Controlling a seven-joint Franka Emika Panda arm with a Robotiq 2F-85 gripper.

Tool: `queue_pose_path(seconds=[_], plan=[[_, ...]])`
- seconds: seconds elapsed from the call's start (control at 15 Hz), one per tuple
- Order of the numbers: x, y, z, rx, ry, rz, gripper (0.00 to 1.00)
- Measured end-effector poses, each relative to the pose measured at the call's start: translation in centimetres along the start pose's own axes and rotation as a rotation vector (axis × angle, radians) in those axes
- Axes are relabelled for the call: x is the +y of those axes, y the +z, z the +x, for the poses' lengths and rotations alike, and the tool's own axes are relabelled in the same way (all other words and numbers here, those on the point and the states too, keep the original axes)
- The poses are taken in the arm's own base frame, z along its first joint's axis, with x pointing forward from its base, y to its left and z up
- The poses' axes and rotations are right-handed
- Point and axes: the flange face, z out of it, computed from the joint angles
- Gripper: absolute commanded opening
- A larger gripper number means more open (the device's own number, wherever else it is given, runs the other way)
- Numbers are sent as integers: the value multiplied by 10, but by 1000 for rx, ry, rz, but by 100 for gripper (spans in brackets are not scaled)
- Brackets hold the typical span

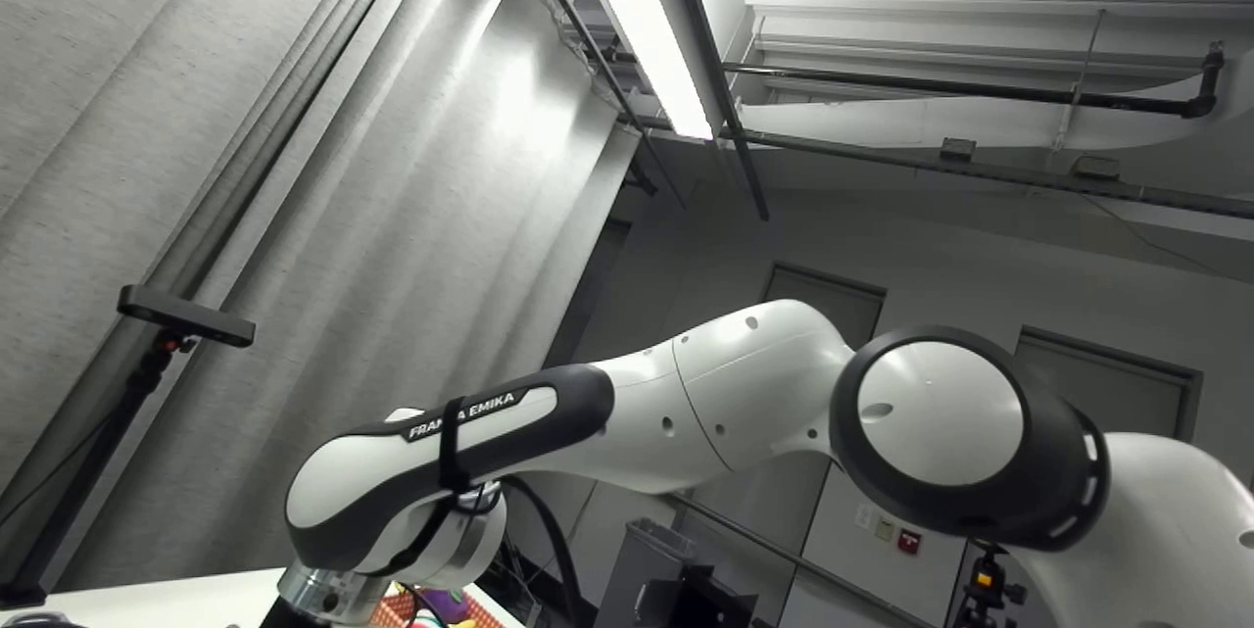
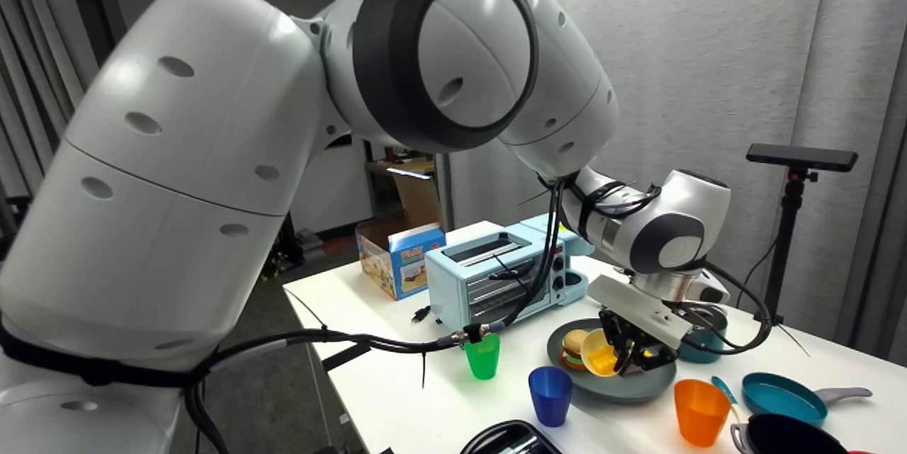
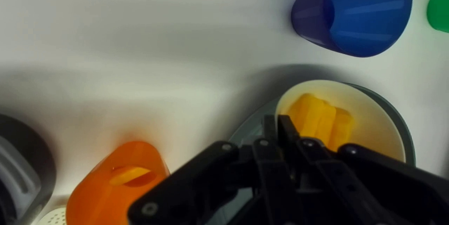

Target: Pour the contents in the bowl into the blue cup

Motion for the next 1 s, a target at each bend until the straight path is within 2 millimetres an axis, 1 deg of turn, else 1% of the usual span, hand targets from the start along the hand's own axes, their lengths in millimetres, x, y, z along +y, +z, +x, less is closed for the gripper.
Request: queue_pose_path(seconds=[0.27, 0.6, 0.67, 0.8, 1.0], plan=[[0, 3, -5, -9, -14, 1, 7], [0, 1, -5, -7, -15, 1, 7], [0, 1, -5, -7, -15, 1, 2], [0, 2, -5, -8, -15, 1, 2], [-3, 8, -5, -18, -20, 2, 2]])
